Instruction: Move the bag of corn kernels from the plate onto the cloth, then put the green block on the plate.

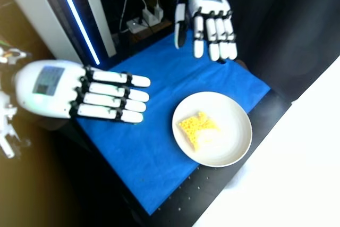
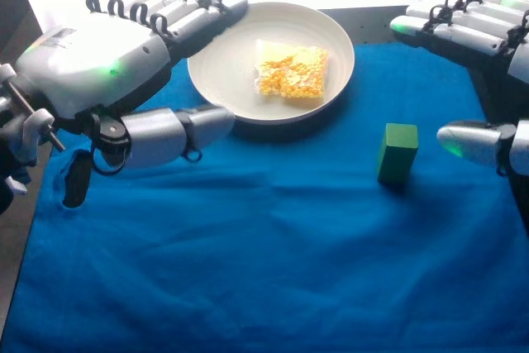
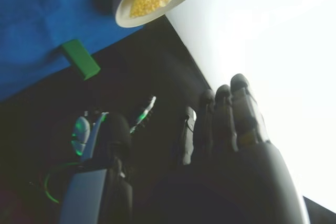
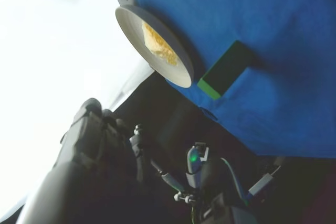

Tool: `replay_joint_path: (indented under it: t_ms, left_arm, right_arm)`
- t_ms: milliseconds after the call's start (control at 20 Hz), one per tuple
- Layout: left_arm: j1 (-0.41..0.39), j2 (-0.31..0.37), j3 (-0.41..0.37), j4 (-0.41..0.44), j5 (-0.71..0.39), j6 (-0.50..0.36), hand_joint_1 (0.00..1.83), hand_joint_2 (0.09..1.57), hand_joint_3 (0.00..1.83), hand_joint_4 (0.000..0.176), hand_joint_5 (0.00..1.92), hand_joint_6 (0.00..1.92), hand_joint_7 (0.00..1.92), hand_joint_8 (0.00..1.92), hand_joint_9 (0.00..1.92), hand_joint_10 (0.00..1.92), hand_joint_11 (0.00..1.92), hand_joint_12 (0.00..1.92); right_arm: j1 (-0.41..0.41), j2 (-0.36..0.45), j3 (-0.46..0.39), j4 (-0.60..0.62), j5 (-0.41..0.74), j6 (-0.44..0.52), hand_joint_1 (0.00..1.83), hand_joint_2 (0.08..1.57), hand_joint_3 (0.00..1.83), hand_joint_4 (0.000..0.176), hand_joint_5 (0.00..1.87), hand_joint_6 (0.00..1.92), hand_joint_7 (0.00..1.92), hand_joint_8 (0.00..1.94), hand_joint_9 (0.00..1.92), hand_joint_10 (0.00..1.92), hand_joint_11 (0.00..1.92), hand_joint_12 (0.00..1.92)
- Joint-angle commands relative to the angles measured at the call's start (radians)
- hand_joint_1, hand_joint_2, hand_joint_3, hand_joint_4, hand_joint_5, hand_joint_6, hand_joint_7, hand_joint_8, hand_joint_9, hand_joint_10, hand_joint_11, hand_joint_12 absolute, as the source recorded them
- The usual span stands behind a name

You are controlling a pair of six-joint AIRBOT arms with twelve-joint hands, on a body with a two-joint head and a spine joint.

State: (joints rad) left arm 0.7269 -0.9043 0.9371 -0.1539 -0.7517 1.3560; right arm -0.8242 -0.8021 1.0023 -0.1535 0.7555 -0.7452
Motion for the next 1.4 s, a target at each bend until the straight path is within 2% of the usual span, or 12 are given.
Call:
replay_joint_path:
  t_ms: [0,250,350,500,550,600,700,750,950,1100,1200,1350]
  left_arm:
    - [-0.014,-0.007,0.001,0.014,-0.111,-0.001,0.21,1.37,0.02,0.027,0.0,0.0,0.0,0.0,0.0,0.0,0.0,0.0]
    - [-0.032,-0.036,0.024,0.026,-0.058,-0.001,0.25,1.36,0.01,0.0,0.0,0.0,0.0,0.0,0.0,0.0,0.0,0.0]
    - [-0.085,-0.069,0.061,0.027,0.005,-0.001,0.22,1.39,0.01,0.018,0.0,0.0,0.0,0.0,0.0,0.0,0.0,0.0]
    - [-0.198,-0.165,0.172,0.031,0.192,0.001,0.43,1.34,0.0,0.021,0.0,0.0,0.0,0.0,0.0,0.0,0.01,0.0]
    - [-0.232,-0.207,0.219,0.028,0.256,0.002,0.46,1.34,0.0,0.056,0.0,0.0,0.0,0.0,0.0,0.0,0.03,0.01]
    - [-0.247,-0.236,0.247,0.015,0.29,0.014,0.45,1.34,0.0,0.061,0.0,0.0,0.0,0.0,0.0,0.0,0.05,0.03]
    - [-0.288,-0.312,0.313,-0.142,0.399,0.222,0.61,1.28,0.0,0.009,0.02,0.01,0.08,0.01,0.09,0.02,0.0,0.7]
    - [-0.299,-0.357,0.355,-0.22,0.445,0.321,0.69,1.25,0.0,0.0,0.05,0.01,0.12,0.02,0.14,0.03,0.0,0.9]
    - [-0.306,-0.453,0.476,-0.327,0.512,0.348,0.74,1.26,0.0,0.0,0.09,0.01,0.14,0.0,0.13,0.02,0.0,0.68]
    - [-0.315,-0.478,0.512,-0.521,0.52,0.531,0.73,1.28,0.0,0.0,0.1,0.01,0.1,0.0,0.08,0.0,0.0,0.55]
    - [-0.316,-0.48,0.517,-0.546,0.522,0.556,0.71,1.3,0.0,0.0,0.08,0.0,0.06,0.0,0.04,0.0,0.0,0.46]
    - [-0.318,-0.489,0.536,-0.564,0.523,0.556,0.69,1.29,0.0,0.012,0.1,0.01,0.09,0.01,0.09,0.01,0.0,0.67]
  right_arm:
    - [0.011,-0.006,-0.003,0.02,0.115,-0.003,0.22,1.33,0.05,0.0,0.0,0.0,0.0,0.0,0.0,0.0,0.0,0.0]
    - [0.007,-0.017,-0.005,0.018,0.099,-0.003,0.32,1.32,0.02,0.008,0.0,0.0,0.0,0.0,0.0,0.0,0.0,0.0]
    - [0.004,-0.023,-0.005,0.018,0.097,-0.003,0.35,1.31,0.01,0.004,0.0,0.0,0.0,0.0,0.0,0.0,0.0,0.0]
    - [-0.001,-0.033,-0.005,0.018,0.095,-0.003,0.38,1.31,0.01,0.003,0.0,0.0,0.0,0.0,0.0,0.0,0.0,0.0]
    - [-0.002,-0.035,-0.005,0.018,0.094,-0.003,0.37,1.32,0.01,0.003,0.0,0.0,0.0,0.0,0.0,0.0,0.0,0.0]
    - [-0.003,-0.036,-0.005,0.018,0.094,-0.003,0.36,1.32,0.01,0.002,0.0,0.0,0.0,0.0,0.0,0.0,0.0,0.0]
    - [-0.006,-0.039,-0.005,0.018,0.093,-0.003,0.38,1.33,0.01,0.0,0.0,0.0,0.0,0.0,0.0,0.0,0.0,0.0]
    - [-0.009,-0.041,-0.004,0.018,0.093,-0.003,0.38,1.33,0.01,0.0,0.0,0.0,0.0,0.0,0.0,0.0,0.0,0.0]
    - [-0.015,-0.046,-0.002,0.018,0.093,-0.002,0.37,1.33,0.01,0.0,0.0,0.0,0.0,0.0,0.0,0.0,0.0,0.0]
    - [-0.017,-0.051,-0.002,0.018,0.093,-0.002,0.29,1.34,0.01,0.0,0.0,0.0,0.0,0.0,0.0,0.0,0.0,0.0]
    - [-0.018,-0.051,-0.002,0.018,0.093,-0.002,0.26,1.34,0.01,0.0,0.0,0.0,0.0,0.0,0.0,0.0,0.0,0.0]
    - [-0.019,-0.051,-0.002,0.017,0.093,-0.002,0.27,1.34,0.01,0.0,0.0,0.0,0.0,0.0,0.0,0.0,0.0,0.0]
